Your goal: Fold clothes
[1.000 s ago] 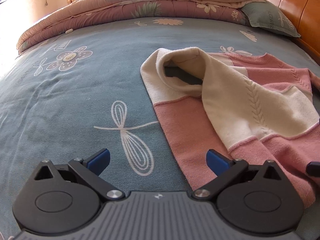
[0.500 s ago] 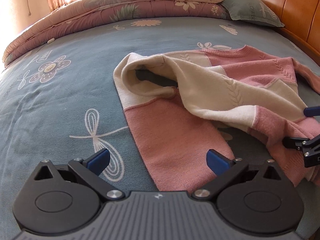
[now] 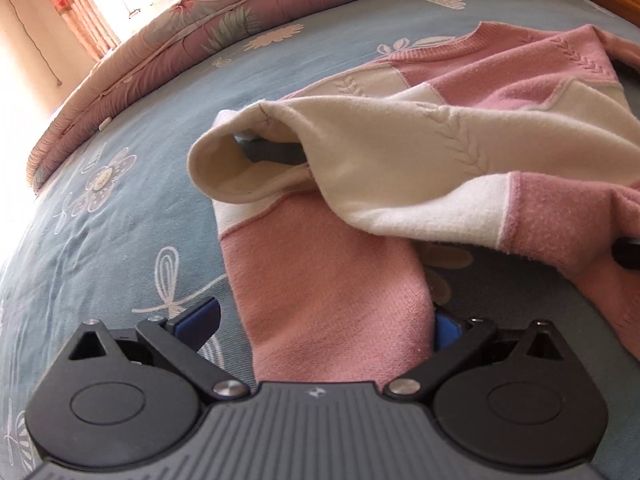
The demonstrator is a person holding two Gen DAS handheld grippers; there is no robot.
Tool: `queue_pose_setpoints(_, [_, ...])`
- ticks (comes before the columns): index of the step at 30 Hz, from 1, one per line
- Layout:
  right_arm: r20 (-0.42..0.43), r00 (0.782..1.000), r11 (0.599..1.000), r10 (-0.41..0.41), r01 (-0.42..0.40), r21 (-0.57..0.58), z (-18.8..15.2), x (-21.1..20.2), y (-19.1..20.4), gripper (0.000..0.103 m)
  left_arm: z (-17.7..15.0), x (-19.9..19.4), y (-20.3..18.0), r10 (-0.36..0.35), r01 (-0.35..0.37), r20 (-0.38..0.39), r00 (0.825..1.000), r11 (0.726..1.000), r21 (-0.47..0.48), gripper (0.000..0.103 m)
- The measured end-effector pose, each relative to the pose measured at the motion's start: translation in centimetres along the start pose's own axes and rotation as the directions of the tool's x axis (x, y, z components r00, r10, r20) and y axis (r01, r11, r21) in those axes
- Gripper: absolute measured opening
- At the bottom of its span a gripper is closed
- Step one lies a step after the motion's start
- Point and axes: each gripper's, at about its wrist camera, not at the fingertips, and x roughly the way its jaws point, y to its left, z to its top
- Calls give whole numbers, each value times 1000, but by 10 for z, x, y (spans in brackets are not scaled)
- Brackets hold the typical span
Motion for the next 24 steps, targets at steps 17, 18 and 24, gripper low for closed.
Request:
queue_pose_setpoints(17, [11, 1000, 1000, -11, 11, 13, -9, -6, 8, 103, 19, 22, -6, 129, -132, 80, 988, 990, 39, 103])
queue_pose_setpoints(18, [11, 1000, 1000, -10, 10, 13, -9, -7, 8, 103, 21, 24, -5, 127, -130, 78, 989, 991, 35, 103])
queue_pose_setpoints(24, [7, 1000, 1000, -2, 2, 16, -10, -11, 7, 103, 32, 37, 6, 129, -131, 73, 989, 991, 20, 103])
